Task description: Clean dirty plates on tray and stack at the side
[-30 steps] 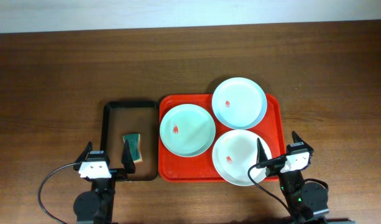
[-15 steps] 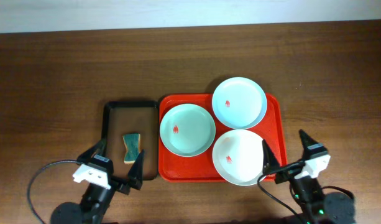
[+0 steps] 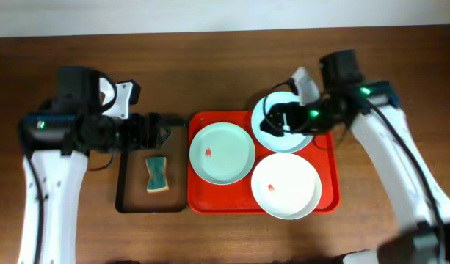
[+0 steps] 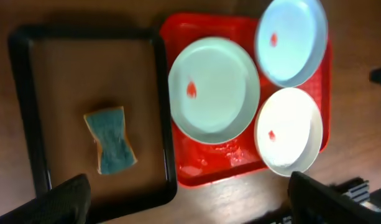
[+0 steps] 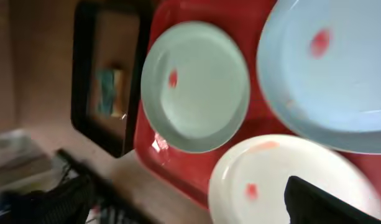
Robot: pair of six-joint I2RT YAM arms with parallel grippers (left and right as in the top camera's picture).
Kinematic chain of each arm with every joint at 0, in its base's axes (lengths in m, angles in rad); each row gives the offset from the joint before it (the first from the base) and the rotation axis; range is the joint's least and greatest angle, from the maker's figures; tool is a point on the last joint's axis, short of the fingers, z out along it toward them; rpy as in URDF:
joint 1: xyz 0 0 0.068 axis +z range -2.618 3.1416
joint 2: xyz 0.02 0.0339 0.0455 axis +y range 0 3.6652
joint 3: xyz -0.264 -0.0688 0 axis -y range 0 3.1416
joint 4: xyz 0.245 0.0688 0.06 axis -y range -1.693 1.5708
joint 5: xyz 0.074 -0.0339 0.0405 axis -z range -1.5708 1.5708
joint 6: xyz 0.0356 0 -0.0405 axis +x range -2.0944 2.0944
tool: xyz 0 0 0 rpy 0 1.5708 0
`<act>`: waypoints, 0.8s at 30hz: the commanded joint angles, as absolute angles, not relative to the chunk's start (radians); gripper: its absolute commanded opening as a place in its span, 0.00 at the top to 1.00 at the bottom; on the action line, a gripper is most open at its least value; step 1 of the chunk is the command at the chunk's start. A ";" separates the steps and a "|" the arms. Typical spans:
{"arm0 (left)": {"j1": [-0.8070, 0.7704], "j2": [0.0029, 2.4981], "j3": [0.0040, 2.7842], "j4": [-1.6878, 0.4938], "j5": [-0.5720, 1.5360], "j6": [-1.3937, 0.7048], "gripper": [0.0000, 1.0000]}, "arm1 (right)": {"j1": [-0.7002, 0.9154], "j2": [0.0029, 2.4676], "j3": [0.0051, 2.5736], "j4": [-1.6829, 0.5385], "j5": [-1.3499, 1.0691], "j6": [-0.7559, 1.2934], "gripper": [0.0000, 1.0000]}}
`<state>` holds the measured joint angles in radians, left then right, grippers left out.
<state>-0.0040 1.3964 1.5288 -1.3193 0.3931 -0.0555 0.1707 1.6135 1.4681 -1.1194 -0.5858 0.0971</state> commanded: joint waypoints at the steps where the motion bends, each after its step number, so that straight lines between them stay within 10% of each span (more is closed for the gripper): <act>1: -0.002 1.523 1.538 -1.330 0.396 -0.047 0.80 | 0.168 1.765 1.476 -1.090 -0.684 0.110 0.24; 3: -0.002 1.584 1.538 -1.328 0.359 -0.054 1.00 | 0.168 1.804 1.476 -1.045 -0.608 0.110 0.69; 4: -0.002 1.599 1.538 -1.329 0.331 -0.060 1.00 | 0.168 1.804 1.476 -1.029 -0.565 0.110 0.66; 8: -0.042 1.624 1.491 -1.313 0.186 -0.150 1.00 | 0.169 1.804 1.476 -0.956 -0.591 0.113 0.01; 10: -0.086 1.624 1.422 -1.263 0.186 -0.165 0.89 | 0.170 1.804 1.476 -0.930 -0.591 0.114 0.02; 11: -0.103 1.624 1.391 -1.235 0.185 -0.167 0.86 | 0.176 1.805 1.476 -0.930 -0.590 0.122 0.20; 12: -0.112 1.624 1.369 -1.218 0.185 -0.167 0.82 | 0.192 1.806 1.475 -0.931 -0.580 0.154 0.65; 13: -0.117 1.624 1.353 -1.208 0.184 -0.167 0.72 | 0.222 1.806 1.473 -0.938 -0.503 0.209 0.72; 18: -0.116 1.628 1.311 -1.131 0.156 -0.194 0.56 | 0.427 1.808 1.472 -0.946 -0.055 0.361 0.67; 24: -0.116 1.629 1.311 -1.142 0.155 -0.194 0.52 | 0.473 1.860 1.415 -0.933 -0.050 0.406 0.75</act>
